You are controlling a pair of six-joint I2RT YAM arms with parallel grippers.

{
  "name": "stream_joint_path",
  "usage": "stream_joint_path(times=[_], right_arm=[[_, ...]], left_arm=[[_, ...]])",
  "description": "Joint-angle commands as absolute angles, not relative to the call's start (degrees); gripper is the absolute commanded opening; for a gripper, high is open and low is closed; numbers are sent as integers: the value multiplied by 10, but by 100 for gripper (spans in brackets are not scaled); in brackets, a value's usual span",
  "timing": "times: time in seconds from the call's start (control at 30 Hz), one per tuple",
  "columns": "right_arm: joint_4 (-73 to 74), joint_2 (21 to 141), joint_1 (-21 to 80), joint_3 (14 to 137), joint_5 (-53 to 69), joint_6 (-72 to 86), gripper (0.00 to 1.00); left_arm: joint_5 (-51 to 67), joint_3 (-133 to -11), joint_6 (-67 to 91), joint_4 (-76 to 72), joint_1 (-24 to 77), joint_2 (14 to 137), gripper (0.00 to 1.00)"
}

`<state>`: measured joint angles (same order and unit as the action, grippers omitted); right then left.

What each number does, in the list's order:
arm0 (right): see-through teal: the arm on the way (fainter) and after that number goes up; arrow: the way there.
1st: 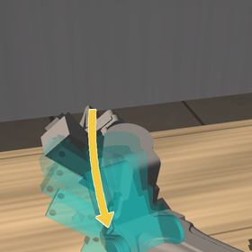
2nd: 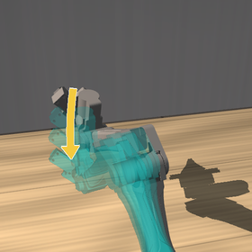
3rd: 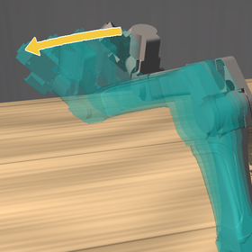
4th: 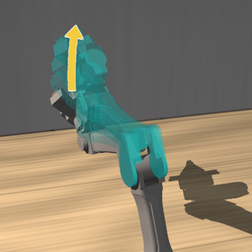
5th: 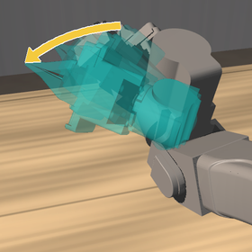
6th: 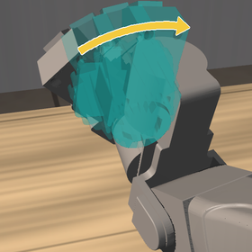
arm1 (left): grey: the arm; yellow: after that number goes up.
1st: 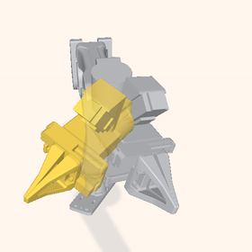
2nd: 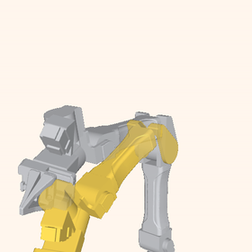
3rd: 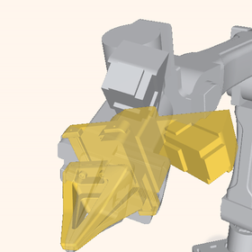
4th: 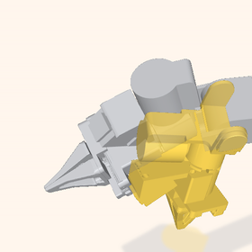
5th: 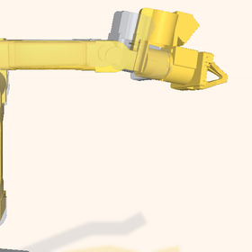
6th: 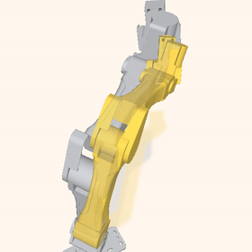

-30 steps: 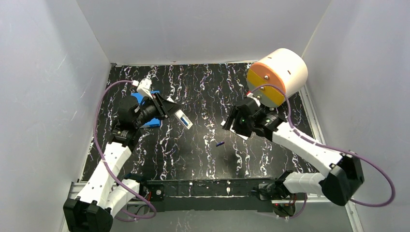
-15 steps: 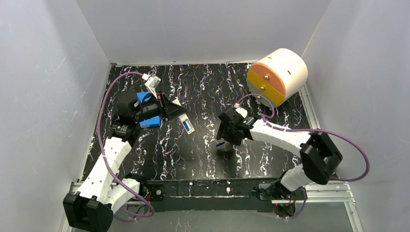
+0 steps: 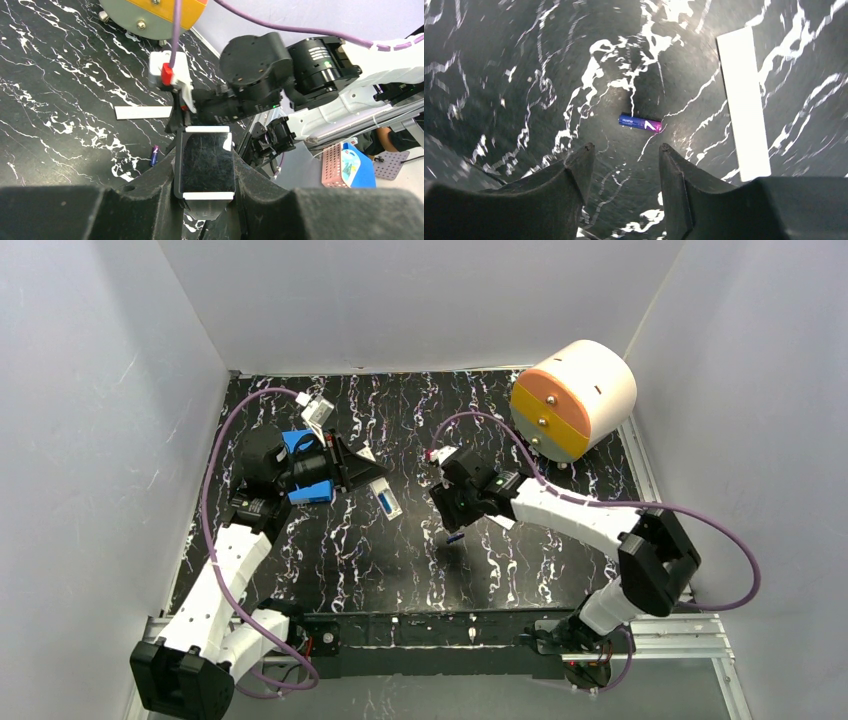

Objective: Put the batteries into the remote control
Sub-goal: Pick up the battery from the center of the board.

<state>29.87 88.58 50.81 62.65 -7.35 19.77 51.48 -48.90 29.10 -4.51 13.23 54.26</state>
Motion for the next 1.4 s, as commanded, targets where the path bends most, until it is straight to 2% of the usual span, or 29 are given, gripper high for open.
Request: stream_joint_path(times=[0.0,0.17,0.33,1.37], right_arm=[[260,844,510,609,30,-69,59],[337,905,511,647,18,-222,59],[369,948,511,671,41,-290,58],[302,997,540,641,11,-309,54]], left_arm=[[529,-516,284,-58,130,532,2],[496,-527,267,-31,130,525,1],[485,-535,258,-17,129,527,1],[489,-536,283,-36,129,531,1]])
